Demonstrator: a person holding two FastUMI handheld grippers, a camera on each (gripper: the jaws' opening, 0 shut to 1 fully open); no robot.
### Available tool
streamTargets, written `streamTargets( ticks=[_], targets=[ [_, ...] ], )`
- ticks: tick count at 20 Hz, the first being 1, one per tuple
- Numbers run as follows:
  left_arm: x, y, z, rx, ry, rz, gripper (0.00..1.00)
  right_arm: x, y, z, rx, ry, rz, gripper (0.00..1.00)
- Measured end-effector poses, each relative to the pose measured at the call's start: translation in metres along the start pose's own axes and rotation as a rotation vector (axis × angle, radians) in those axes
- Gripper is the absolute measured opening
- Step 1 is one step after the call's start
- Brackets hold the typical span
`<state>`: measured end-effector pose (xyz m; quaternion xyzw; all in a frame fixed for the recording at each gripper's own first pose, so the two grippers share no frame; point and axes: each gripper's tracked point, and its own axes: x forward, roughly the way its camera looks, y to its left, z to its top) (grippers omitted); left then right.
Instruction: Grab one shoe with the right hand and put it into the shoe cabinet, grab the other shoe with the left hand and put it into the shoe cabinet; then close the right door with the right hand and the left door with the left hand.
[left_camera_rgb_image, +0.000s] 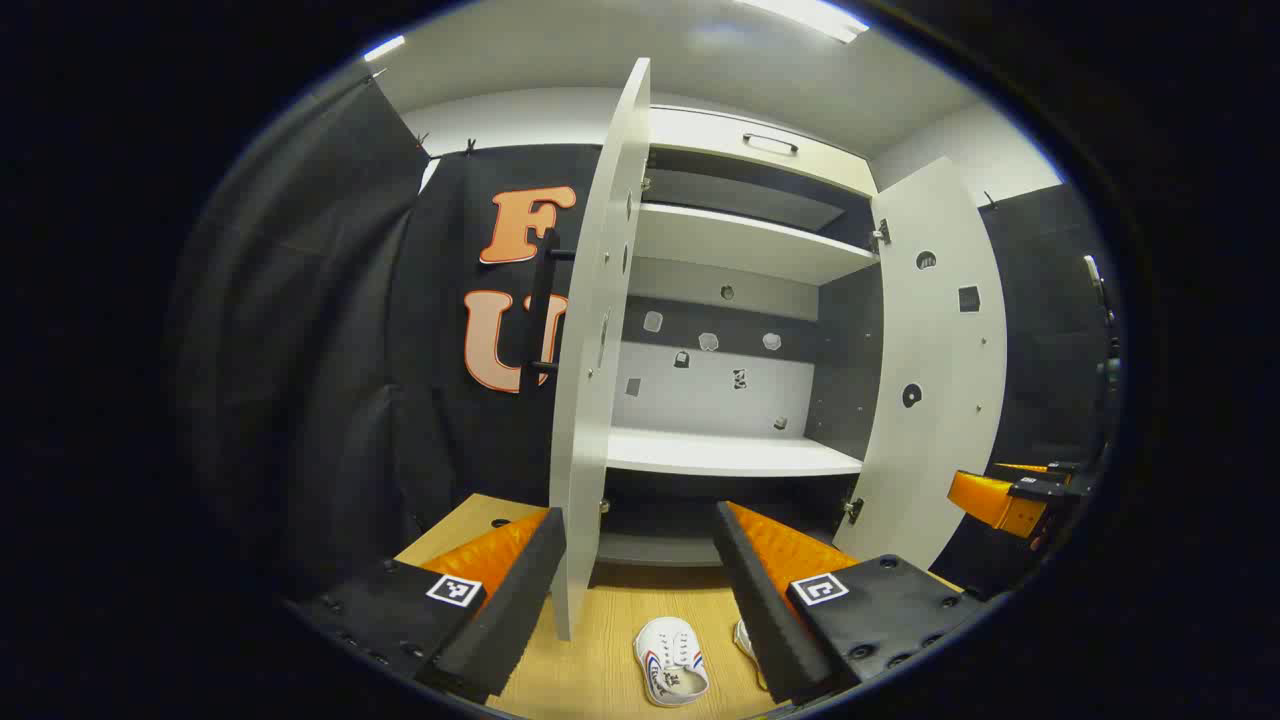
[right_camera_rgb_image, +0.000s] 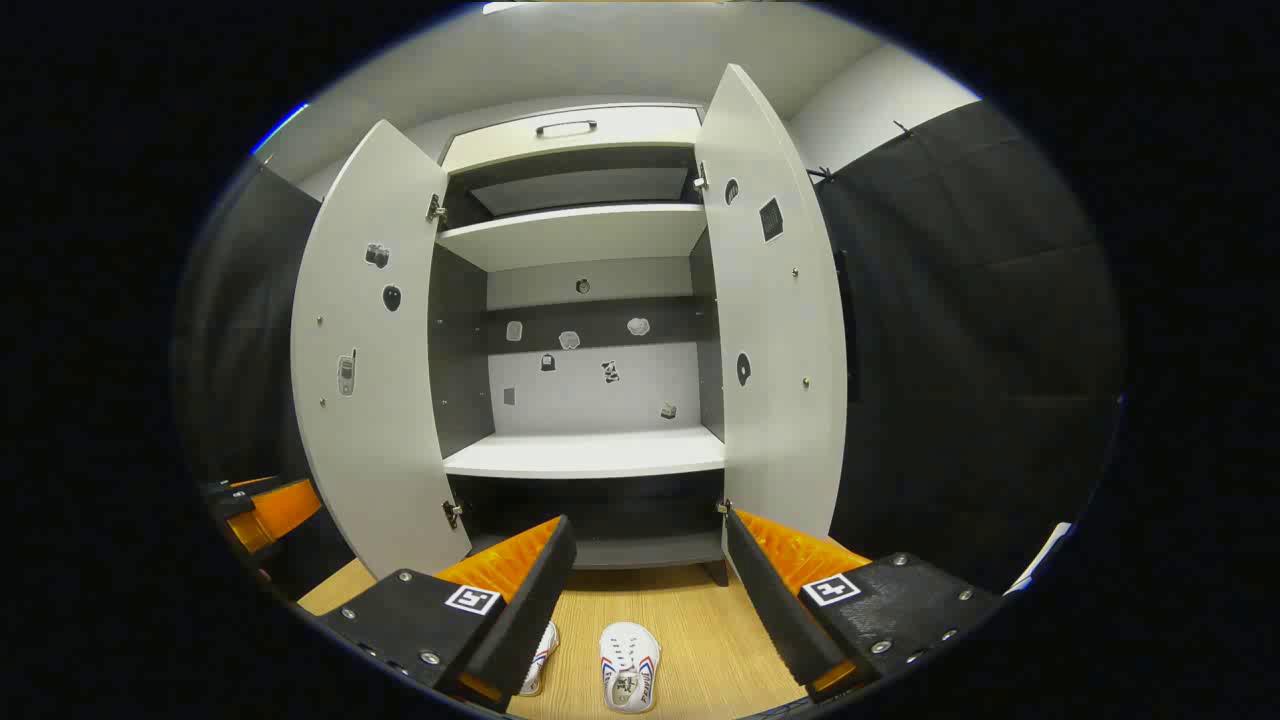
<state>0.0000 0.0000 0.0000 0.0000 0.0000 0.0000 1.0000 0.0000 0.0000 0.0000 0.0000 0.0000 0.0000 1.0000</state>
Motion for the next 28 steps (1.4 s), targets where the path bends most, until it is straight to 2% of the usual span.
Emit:
streamTargets(
  ticks=[2, 3, 5, 6, 12, 13, 14, 20, 23, 28],
  targets=[
    [0.002, -0.002, -0.001, 0.000, 0.008, -0.001, 0.99, 0.000, -0.001, -0.002, 0.000, 0.006, -0.002, 0.94],
    [0.003, -0.003, -0.001, 0.002, 0.011, -0.001, 0.96, -0.001, -0.002, -0.002, -0.001, 0.005, -0.006, 0.94],
    [0.005, -0.006, 0.001, 0.009, 0.010, -0.006, 0.99, -0.001, -0.006, 0.000, 0.001, 0.003, -0.014, 0.94],
    [0.006, -0.009, 0.001, 0.013, 0.010, -0.011, 0.96, -0.002, -0.007, 0.000, 0.003, 0.002, -0.018, 0.94],
    [0.009, -0.011, 0.001, 0.014, 0.014, -0.010, 0.96, 0.000, -0.014, -0.002, 0.002, 0.012, -0.032, 0.94],
    [0.008, -0.011, 0.001, 0.013, 0.016, -0.009, 0.99, 0.000, -0.014, -0.002, 0.002, 0.015, -0.029, 0.94],
    [0.008, -0.011, 0.001, 0.014, 0.017, -0.007, 0.96, 0.000, -0.014, -0.003, 0.003, 0.019, -0.027, 0.94],
    [0.006, -0.008, 0.003, 0.012, 0.011, 0.002, 0.96, 0.005, -0.012, -0.013, -0.004, 0.038, -0.028, 0.94],
    [0.005, -0.005, 0.005, 0.018, 0.007, 0.006, 0.96, 0.010, -0.013, -0.029, 0.000, 0.066, -0.030, 0.94],
    [0.006, -0.005, 0.006, 0.017, 0.005, 0.002, 0.96, 0.022, -0.017, -0.085, -0.009, 0.158, -0.041, 0.94]
  ],
)
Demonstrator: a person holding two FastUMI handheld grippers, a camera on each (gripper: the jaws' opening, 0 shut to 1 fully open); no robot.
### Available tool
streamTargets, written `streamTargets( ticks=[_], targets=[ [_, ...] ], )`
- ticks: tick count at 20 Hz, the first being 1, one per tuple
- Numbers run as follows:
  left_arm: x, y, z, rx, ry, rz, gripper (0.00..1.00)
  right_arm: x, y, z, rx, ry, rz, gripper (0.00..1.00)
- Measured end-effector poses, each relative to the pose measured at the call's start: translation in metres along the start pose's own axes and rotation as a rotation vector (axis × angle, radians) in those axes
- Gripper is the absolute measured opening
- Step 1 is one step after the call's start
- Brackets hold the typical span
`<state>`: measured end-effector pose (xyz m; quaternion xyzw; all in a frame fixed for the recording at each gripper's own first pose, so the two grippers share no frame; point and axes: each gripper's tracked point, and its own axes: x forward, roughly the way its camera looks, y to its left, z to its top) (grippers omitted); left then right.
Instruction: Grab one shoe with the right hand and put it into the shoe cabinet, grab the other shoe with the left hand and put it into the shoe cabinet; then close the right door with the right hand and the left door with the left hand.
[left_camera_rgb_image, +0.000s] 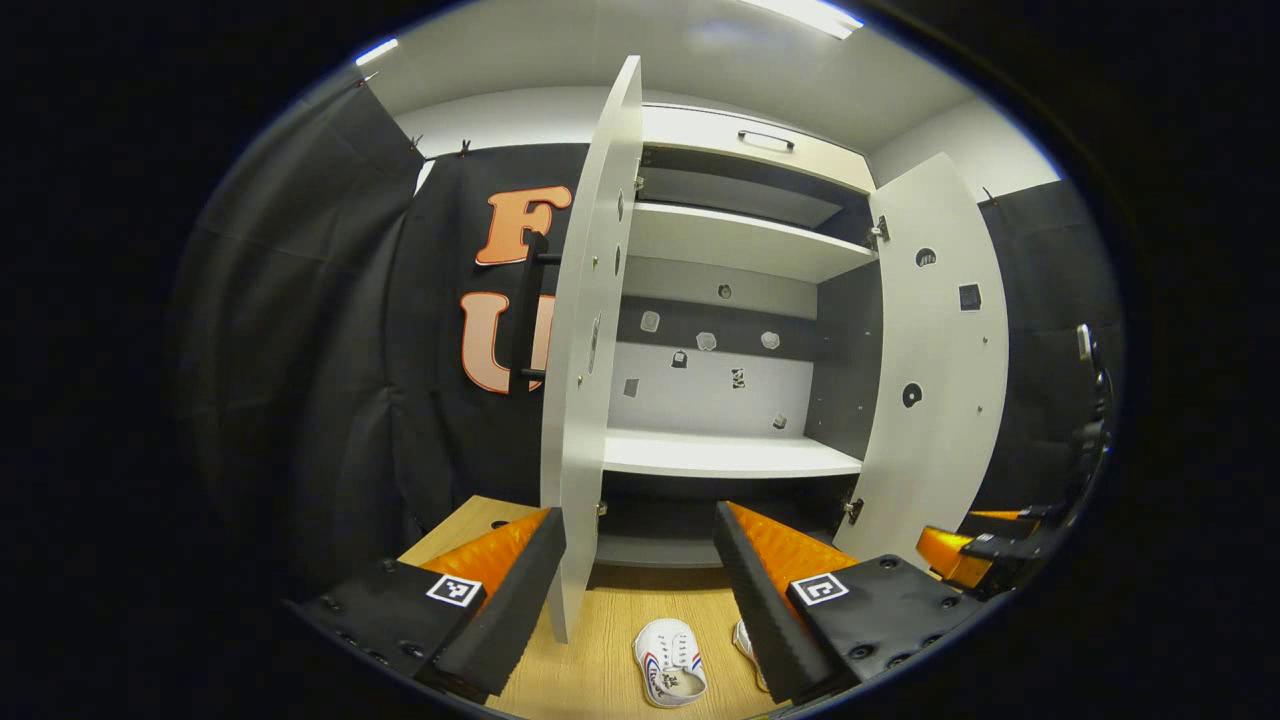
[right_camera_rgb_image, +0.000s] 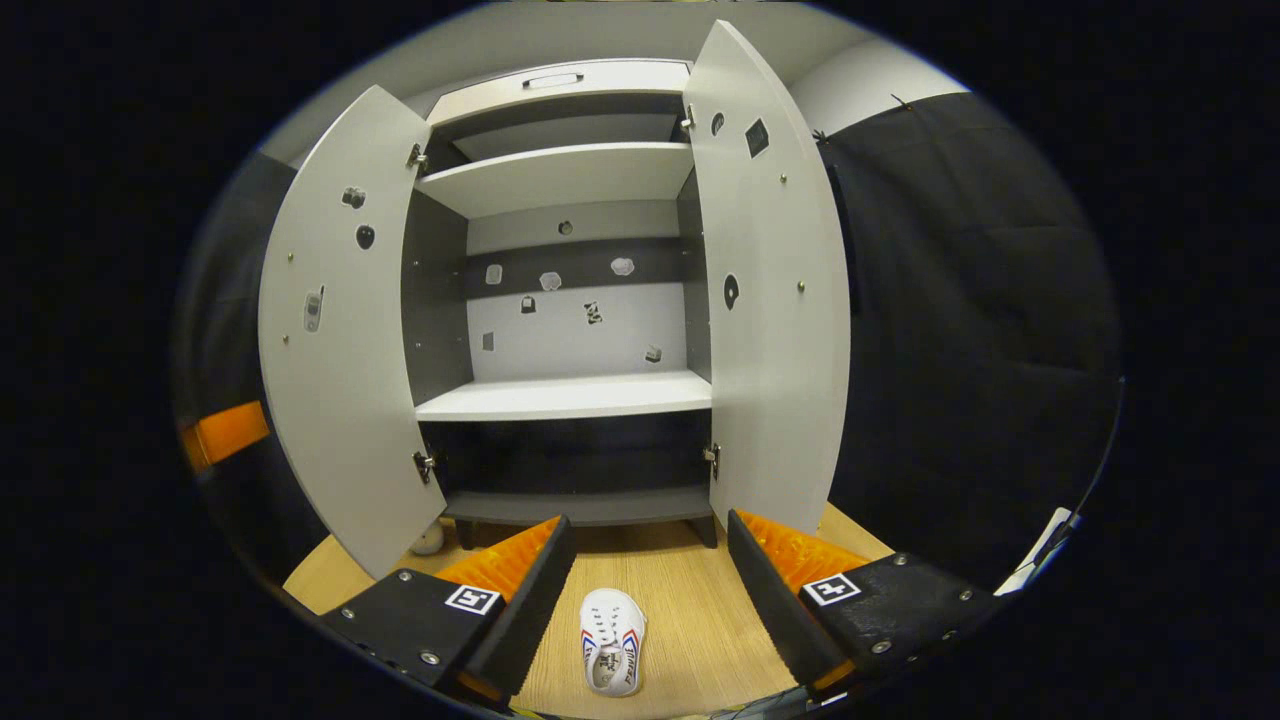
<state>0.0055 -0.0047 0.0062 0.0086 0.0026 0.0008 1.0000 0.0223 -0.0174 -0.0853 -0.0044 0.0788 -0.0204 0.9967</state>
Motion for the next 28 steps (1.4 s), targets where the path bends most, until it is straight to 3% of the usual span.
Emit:
streamTargets(
  ticks=[7, 13, 17, 25, 28],
  targets=[
    [-0.001, 0.008, -0.003, 0.011, 0.010, 0.017, 0.94, 0.037, 0.001, -0.102, -0.050, 0.160, 0.006, 0.95],
    [-0.008, 0.016, -0.006, 0.020, 0.015, 0.028, 0.99, 0.063, 0.006, -0.196, -0.043, 0.321, 0.027, 0.94],
    [-0.013, 0.023, -0.006, 0.032, 0.024, 0.047, 0.96, 0.074, 0.003, -0.238, -0.028, 0.413, 0.020, 0.92],
    [-0.016, 0.031, -0.010, 0.041, 0.044, 0.070, 0.99, 0.086, 0.013, -0.281, 0.009, 0.532, 0.055, 0.66],
    [-0.016, 0.033, -0.013, 0.044, 0.053, 0.072, 0.99, 0.088, 0.019, -0.294, 0.037, 0.583, 0.067, 0.48]
  ],
)
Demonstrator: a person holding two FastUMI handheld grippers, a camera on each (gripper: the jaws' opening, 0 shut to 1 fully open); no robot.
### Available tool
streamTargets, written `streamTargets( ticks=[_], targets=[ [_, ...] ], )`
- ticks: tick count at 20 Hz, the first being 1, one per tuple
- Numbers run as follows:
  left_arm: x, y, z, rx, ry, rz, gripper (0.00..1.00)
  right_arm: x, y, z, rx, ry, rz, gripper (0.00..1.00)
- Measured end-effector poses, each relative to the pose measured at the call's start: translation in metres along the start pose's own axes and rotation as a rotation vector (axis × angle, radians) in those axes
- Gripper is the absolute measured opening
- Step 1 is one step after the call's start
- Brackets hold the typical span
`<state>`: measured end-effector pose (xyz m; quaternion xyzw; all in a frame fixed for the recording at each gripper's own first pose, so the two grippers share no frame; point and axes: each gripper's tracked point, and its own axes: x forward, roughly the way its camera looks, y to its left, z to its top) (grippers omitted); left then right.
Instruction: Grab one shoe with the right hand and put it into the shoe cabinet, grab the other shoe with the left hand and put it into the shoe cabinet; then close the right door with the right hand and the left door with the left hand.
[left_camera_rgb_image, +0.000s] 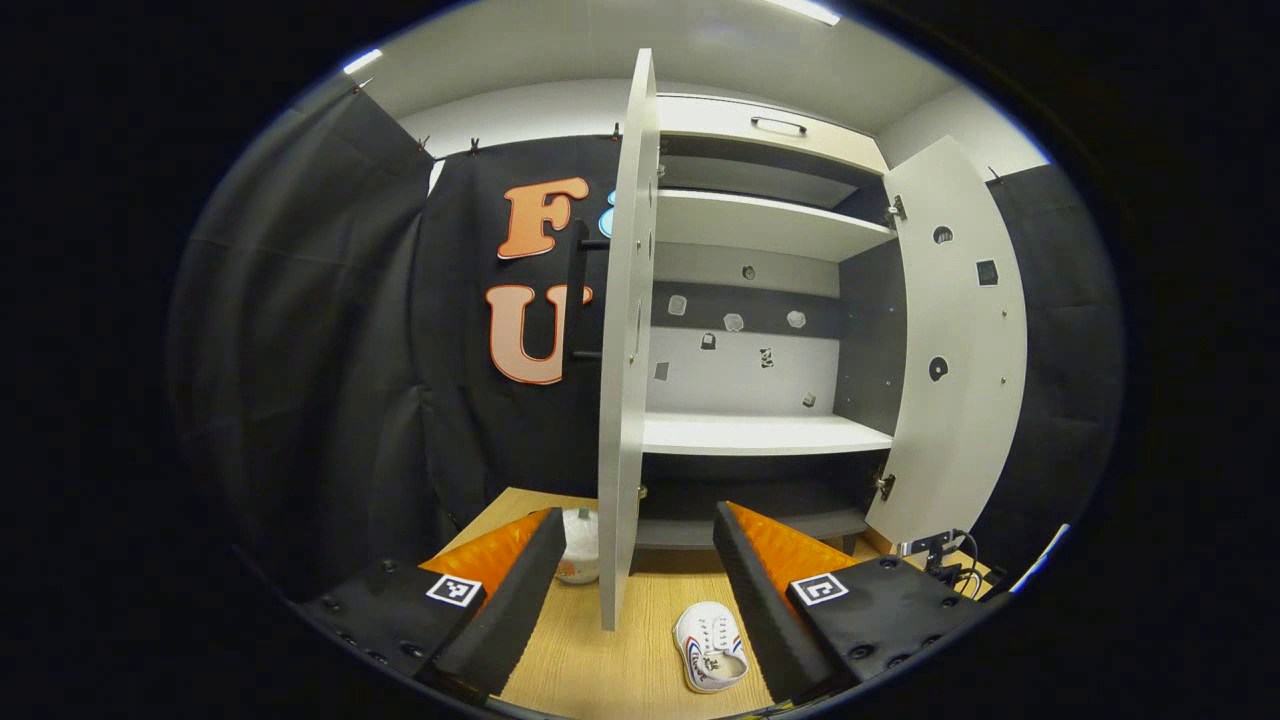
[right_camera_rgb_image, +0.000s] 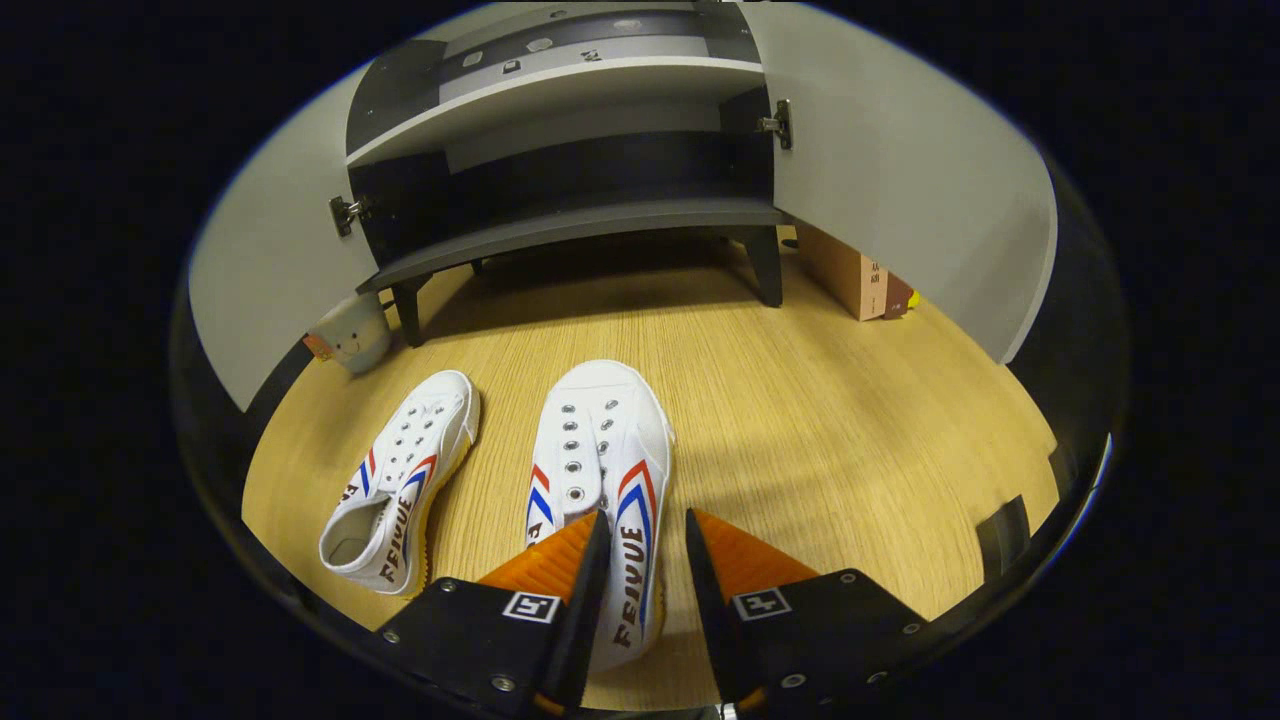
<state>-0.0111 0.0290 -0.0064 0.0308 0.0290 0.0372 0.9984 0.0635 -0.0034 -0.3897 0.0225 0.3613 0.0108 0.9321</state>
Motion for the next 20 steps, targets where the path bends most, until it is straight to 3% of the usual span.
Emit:
streamTargets(
  ticks=[4, 5, 6, 8, 20],
  targets=[
    [0.000, 0.004, -0.004, 0.013, 0.009, 0.010, 0.99, 0.007, 0.001, -0.005, 0.034, 0.030, -0.012, 0.25],
    [0.000, 0.004, -0.005, 0.010, 0.012, 0.012, 0.99, 0.007, -0.001, -0.005, 0.038, 0.029, -0.022, 0.27],
    [-0.001, 0.004, -0.007, 0.006, 0.014, 0.011, 0.96, 0.006, -0.005, -0.002, 0.039, 0.030, -0.032, 0.14],
    [-0.001, 0.004, -0.009, 0.006, 0.020, 0.011, 0.99, 0.004, -0.007, 0.004, 0.044, 0.031, -0.045, 0.02],
    [0.005, -0.018, -0.014, -0.009, 0.006, -0.054, 0.96, -0.092, 0.006, 0.096, 0.060, -0.041, -0.037, 0.00]
  ],
)
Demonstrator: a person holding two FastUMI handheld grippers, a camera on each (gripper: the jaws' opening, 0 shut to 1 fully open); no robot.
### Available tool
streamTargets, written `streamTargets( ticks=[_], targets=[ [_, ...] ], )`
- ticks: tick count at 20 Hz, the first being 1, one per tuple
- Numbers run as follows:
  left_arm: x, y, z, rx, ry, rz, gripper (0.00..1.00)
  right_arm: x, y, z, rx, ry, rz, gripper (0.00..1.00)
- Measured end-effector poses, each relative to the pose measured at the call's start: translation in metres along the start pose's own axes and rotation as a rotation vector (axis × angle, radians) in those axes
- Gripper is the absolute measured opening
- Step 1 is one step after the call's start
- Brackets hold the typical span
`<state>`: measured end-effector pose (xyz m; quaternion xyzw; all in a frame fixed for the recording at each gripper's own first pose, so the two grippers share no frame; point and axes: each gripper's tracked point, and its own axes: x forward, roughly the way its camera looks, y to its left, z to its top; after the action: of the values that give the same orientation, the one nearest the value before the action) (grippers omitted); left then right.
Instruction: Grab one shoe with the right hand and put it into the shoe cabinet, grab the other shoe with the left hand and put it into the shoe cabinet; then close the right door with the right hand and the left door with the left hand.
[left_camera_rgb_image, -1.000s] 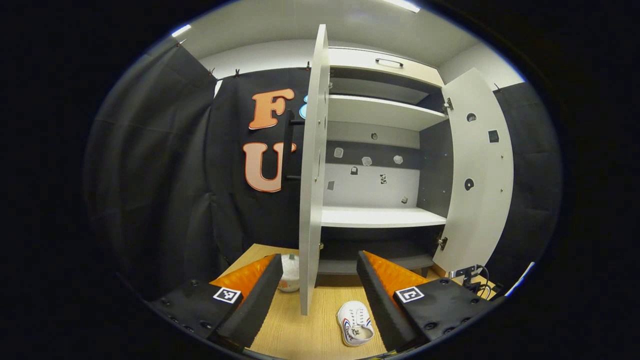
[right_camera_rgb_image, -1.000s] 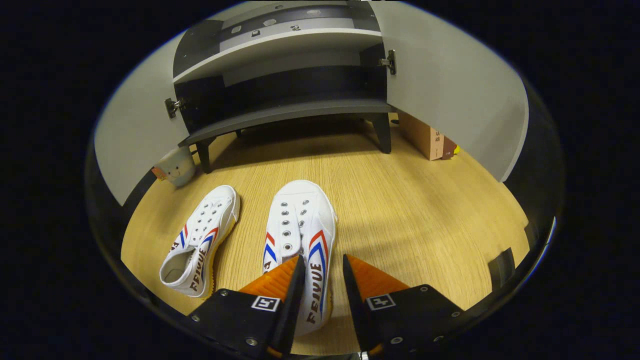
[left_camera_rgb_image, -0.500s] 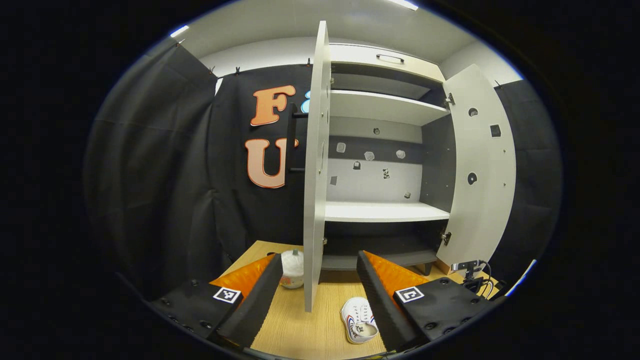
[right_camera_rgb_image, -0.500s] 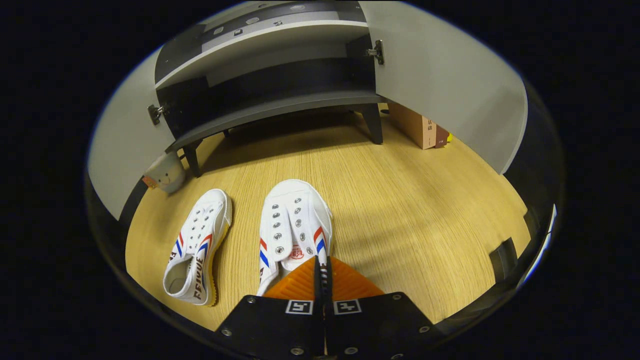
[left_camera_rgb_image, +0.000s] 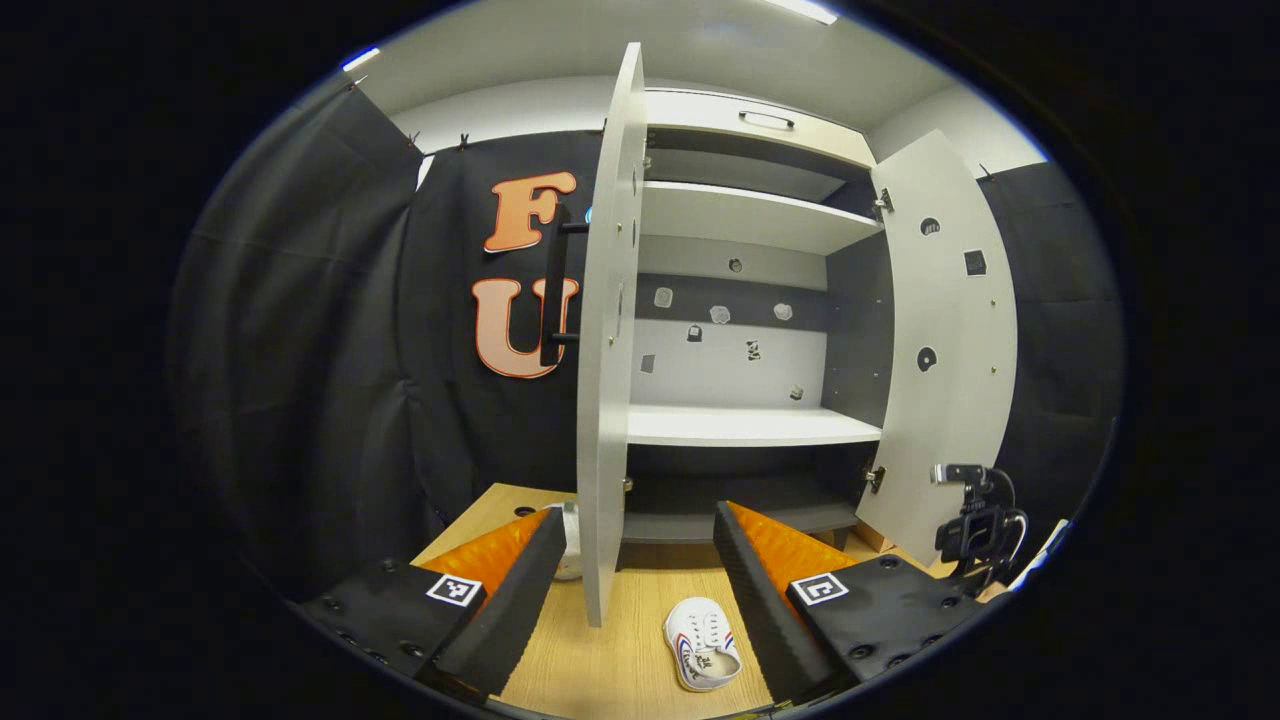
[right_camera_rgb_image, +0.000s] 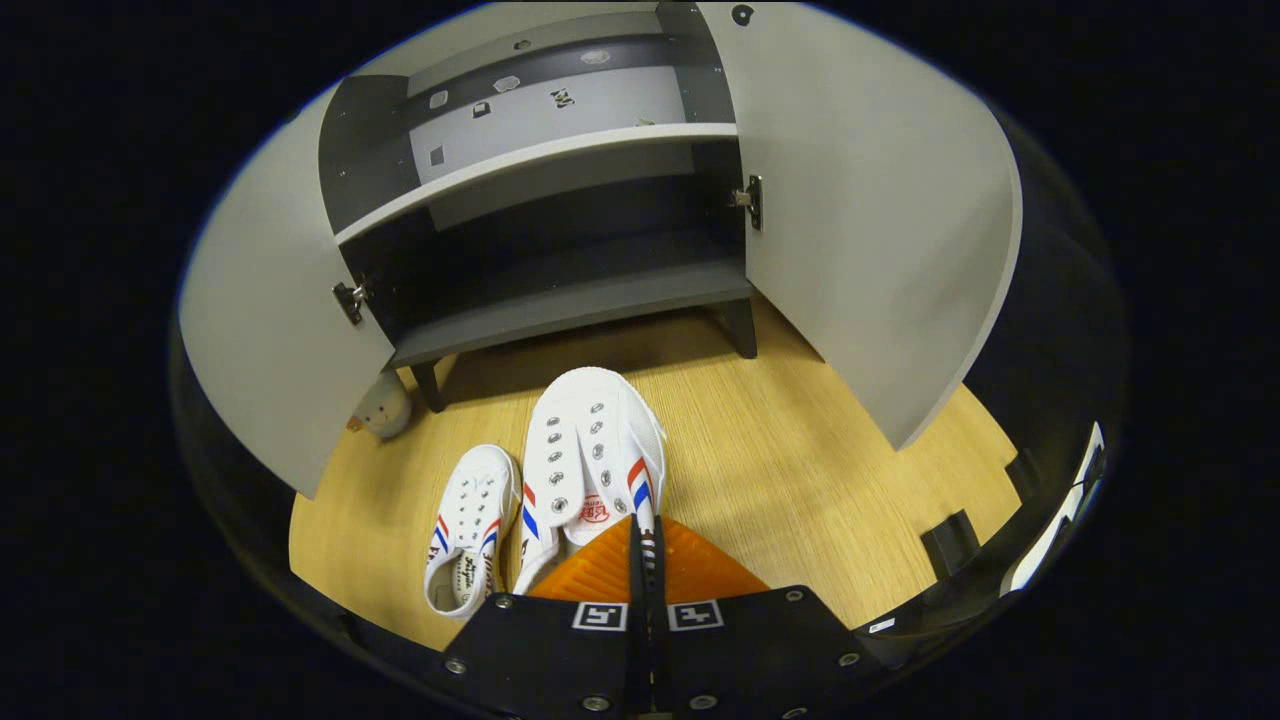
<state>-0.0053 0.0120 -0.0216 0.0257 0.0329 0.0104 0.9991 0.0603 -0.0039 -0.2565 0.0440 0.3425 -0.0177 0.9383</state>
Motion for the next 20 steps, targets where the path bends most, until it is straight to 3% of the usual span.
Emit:
streamTargets(
  ticks=[6, 13, 16, 20],
  targets=[
    [0.007, -0.013, -0.008, -0.005, 0.011, -0.037, 0.96, -0.037, 0.035, 0.085, -0.019, -0.085, 0.072, 0.00],
    [0.015, -0.018, -0.012, -0.002, 0.014, -0.054, 0.96, -0.054, 0.068, 0.207, -0.048, -0.230, 0.099, 0.00],
    [0.016, -0.019, -0.014, 0.003, 0.012, -0.058, 0.96, -0.067, 0.074, 0.247, -0.060, -0.280, 0.096, 0.00],
    [0.022, -0.013, -0.015, 0.006, 0.014, -0.046, 0.96, -0.049, 0.080, 0.316, -0.077, -0.346, 0.069, 0.00]
  ],
)
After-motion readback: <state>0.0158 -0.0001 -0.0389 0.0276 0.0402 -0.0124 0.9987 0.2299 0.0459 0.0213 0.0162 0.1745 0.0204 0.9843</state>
